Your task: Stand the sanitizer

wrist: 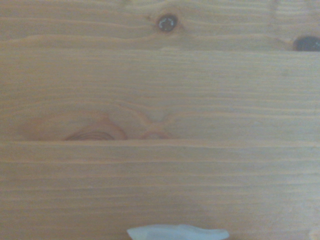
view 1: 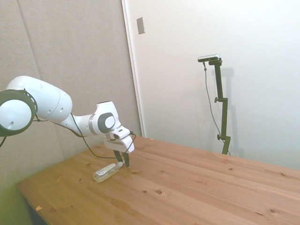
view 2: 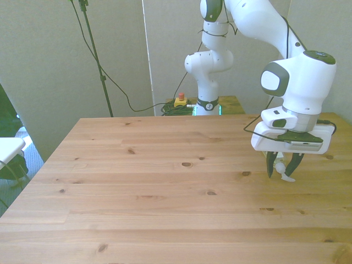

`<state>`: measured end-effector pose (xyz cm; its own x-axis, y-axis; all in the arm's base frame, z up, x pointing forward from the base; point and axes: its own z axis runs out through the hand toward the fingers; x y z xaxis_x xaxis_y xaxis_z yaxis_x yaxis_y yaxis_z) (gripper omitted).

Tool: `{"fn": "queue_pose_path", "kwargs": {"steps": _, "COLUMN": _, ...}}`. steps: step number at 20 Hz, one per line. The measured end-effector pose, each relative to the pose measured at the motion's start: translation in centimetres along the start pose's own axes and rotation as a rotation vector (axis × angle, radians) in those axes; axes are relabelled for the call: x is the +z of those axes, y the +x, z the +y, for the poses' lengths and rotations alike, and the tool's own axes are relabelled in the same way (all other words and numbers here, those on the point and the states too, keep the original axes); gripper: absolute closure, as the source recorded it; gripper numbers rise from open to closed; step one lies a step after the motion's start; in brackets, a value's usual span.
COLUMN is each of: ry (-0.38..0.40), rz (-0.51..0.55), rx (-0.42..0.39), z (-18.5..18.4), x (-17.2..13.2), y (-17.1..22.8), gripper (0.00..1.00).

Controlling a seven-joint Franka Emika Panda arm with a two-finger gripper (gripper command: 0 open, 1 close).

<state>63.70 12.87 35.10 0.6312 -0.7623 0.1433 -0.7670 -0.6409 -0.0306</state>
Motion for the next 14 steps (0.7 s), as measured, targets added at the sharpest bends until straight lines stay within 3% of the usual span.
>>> {"fn": "queue_pose_path", "kwargs": {"steps": 8, "ry": 0.011, "rz": -0.013, "rx": 0.052, "z": -0.1, "x": 0.2, "y": 1.3, "gripper": 1.0}}
{"fn": "queue_pose_path", "kwargs": {"steps": 14, "ry": 0.086, "rz": 0.046, "rx": 0.101, "z": -0.4, "x": -1.1, "y": 2.5, "gripper": 1.0}}
